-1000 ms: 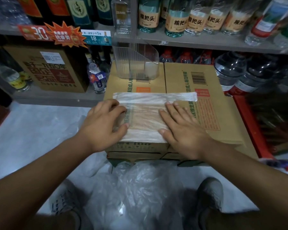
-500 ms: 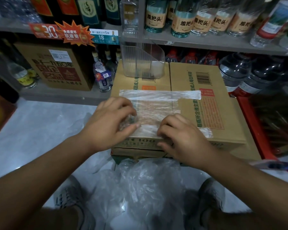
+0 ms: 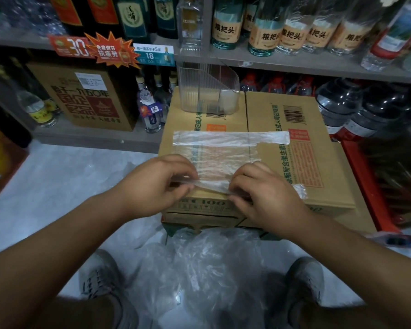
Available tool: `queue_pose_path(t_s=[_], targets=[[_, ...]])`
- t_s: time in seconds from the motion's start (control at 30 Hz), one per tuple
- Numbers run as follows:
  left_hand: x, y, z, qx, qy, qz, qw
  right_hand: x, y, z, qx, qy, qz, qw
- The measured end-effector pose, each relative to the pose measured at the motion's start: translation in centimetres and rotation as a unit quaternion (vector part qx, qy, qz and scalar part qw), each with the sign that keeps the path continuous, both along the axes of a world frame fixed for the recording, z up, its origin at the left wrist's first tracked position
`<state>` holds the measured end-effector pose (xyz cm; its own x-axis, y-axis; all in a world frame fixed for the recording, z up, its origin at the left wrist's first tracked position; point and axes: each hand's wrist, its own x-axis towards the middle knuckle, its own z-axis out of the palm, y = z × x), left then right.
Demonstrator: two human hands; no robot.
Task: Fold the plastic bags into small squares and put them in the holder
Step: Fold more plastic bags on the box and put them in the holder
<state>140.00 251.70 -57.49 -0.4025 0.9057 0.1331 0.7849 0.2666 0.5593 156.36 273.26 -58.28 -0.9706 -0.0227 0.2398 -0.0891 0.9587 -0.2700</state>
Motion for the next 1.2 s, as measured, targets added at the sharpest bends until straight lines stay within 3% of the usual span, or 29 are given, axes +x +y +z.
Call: queue_pose_path(t_s=[0.23,0.33,0.53,0.73,1.0,1.1,1.2], targets=[[-0.2,1.4,1.1,0.074,-0.133,0.200,0.968,-1.8,0.0,2.9,-0.044,-0.018,-0.092,0.995],[-0.9,2.3,1.8,0.061,-0.156,0.259,0.951,-3.9,0.8,4.8,-0.086,-0.011,-0.138,0.987],[-2.9,3.8,0.6,0.020,-0.178,0.342,0.922,-9.0,3.1,5.1,-0.049,-0.030,-0.147,0.988],[-2.9,4.0,0.6,-0.019,-0.110,0.335,0.936,-12.1,4.6,2.0,-0.067,-0.085,-0.161,0.981],[-2.9,3.7,0.9,-0.052,-0.074,0.322,0.942,-11.3,4.8,1.4,-0.133,-0.075,-0.107,0.982],[-2.2,3.6,0.9,-0.010,0.016,0.320,0.947,-10.3,4.6,1.5,-0.151,-0.092,-0.085,0.981],[-1.6,3.9,0.6,-0.017,0.127,0.191,0.973,-9.5,4.4,1.7,-0.161,-0.112,-0.072,0.978]])
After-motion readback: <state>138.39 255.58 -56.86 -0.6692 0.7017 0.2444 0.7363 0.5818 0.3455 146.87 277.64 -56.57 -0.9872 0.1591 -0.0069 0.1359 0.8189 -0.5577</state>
